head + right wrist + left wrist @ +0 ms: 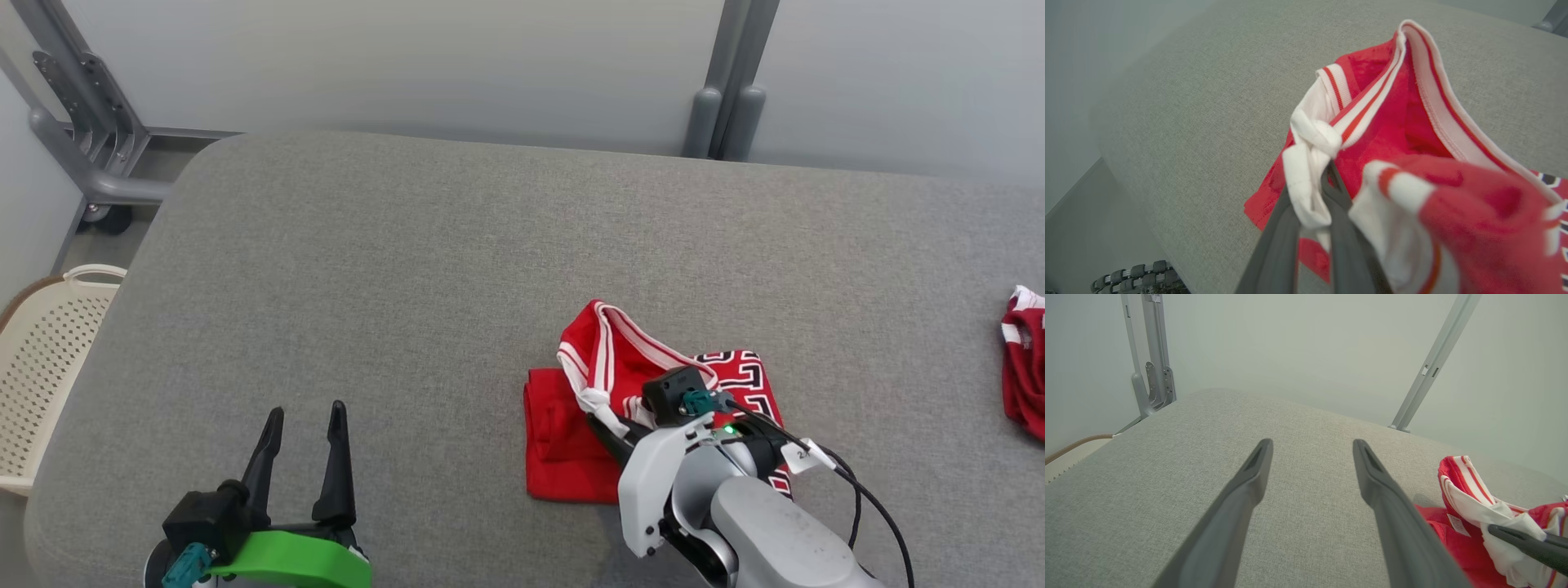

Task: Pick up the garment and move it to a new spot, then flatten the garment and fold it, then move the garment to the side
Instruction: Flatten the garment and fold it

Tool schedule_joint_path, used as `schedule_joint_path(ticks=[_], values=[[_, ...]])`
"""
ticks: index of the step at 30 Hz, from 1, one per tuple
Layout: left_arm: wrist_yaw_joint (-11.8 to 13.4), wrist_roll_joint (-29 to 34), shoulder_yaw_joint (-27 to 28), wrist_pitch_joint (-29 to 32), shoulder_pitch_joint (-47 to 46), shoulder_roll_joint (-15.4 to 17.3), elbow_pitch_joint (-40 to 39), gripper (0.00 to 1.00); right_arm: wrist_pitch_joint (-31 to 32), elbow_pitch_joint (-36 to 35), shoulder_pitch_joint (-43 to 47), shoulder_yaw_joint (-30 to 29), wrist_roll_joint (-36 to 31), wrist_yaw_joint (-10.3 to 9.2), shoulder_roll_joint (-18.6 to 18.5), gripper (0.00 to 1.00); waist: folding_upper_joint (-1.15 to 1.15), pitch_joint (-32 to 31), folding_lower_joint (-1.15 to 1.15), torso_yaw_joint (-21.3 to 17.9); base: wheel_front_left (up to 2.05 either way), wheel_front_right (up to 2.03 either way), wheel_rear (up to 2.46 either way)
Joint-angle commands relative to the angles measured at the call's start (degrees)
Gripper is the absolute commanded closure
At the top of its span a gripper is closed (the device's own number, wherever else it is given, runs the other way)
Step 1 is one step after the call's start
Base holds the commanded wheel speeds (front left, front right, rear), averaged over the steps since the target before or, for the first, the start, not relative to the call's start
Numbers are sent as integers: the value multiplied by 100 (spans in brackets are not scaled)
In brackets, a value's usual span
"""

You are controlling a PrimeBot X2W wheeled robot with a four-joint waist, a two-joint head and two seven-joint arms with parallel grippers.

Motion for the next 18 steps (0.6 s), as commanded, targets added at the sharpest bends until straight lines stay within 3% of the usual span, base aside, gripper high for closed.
schedule_joint_path(ticks=[1,8,9,11,18], values=[[-7,-20,-7,-14,-63,12,21,0,-48,33,-55,61,80,-1,0,100,0,-7,0,19,0,0,0],[-20,-4,-97,-15,-99,11,69,0,-282,556,-442,566,592,-1,-2,100,0,-22,0,98,0,0,0],[-17,-7,-111,-15,-103,12,72,0,-339,636,-486,612,632,-1,-2,73,0,-24,0,110,0,0,0],[-2,-4,-121,-15,-97,12,71,0,-481,706,-550,683,759,-1,1,0,0,-26,0,121,0,0,0],[41,8,-63,-15,-2,11,33,0,-928,638,-820,929,1127,-1,-4,0,0,-41,0,6,0,0,0]])
